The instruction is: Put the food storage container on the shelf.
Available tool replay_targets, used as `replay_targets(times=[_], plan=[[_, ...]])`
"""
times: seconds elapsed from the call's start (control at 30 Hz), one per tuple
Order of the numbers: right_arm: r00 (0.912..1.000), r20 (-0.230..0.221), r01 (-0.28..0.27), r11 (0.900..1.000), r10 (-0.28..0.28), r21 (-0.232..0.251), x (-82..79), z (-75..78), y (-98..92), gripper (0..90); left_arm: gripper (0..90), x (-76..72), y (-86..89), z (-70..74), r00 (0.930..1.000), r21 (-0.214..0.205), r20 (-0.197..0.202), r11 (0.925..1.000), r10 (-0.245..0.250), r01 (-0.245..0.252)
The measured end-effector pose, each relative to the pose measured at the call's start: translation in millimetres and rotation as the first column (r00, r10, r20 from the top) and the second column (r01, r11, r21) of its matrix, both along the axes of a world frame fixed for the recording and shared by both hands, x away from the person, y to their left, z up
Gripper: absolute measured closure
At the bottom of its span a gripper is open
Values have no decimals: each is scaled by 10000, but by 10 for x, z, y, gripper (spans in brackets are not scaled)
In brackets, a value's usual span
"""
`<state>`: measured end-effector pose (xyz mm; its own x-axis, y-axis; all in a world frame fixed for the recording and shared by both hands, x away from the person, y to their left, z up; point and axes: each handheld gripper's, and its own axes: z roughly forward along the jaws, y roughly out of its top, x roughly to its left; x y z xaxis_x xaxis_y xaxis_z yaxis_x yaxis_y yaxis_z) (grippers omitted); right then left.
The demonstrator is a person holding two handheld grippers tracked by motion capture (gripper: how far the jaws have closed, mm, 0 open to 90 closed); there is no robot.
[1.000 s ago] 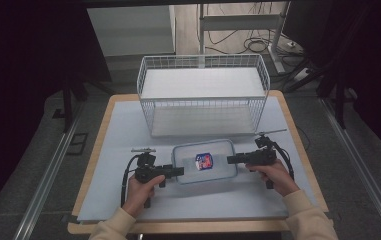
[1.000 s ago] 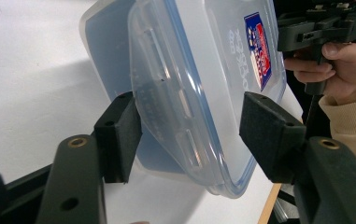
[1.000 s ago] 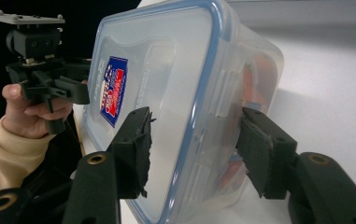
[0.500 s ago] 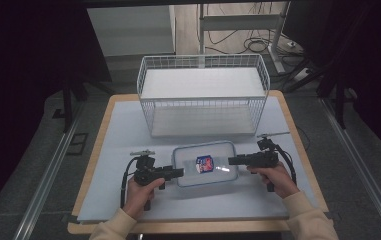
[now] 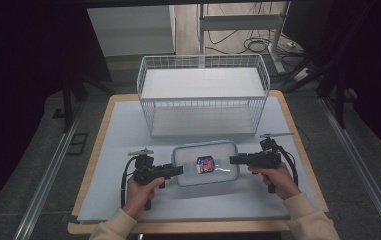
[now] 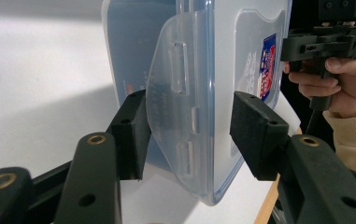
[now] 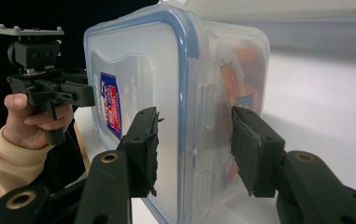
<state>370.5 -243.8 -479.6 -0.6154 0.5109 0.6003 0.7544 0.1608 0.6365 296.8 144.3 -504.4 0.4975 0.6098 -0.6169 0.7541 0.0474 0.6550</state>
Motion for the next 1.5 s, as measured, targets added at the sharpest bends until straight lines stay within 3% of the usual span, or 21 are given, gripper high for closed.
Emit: replay_targets(times=[0.63, 0.77, 1.5], plan=[[9950, 991, 105, 9999, -100, -39, -66, 237, -28, 531, 496, 22, -17, 171, 9984, 104, 491, 9996, -277, 272], [9925, 1211, 137, 9999, -142, 50, -73, 310, -16, 531, 496, 38, 1, 267, 9968, 113, 776, 9997, -209, 201], [9763, 2115, 409, 9986, -470, 330, -14, 739, 3, 530, 495, 214, 33, 721, 9884, 306, 1458, 9988, -417, 377]])
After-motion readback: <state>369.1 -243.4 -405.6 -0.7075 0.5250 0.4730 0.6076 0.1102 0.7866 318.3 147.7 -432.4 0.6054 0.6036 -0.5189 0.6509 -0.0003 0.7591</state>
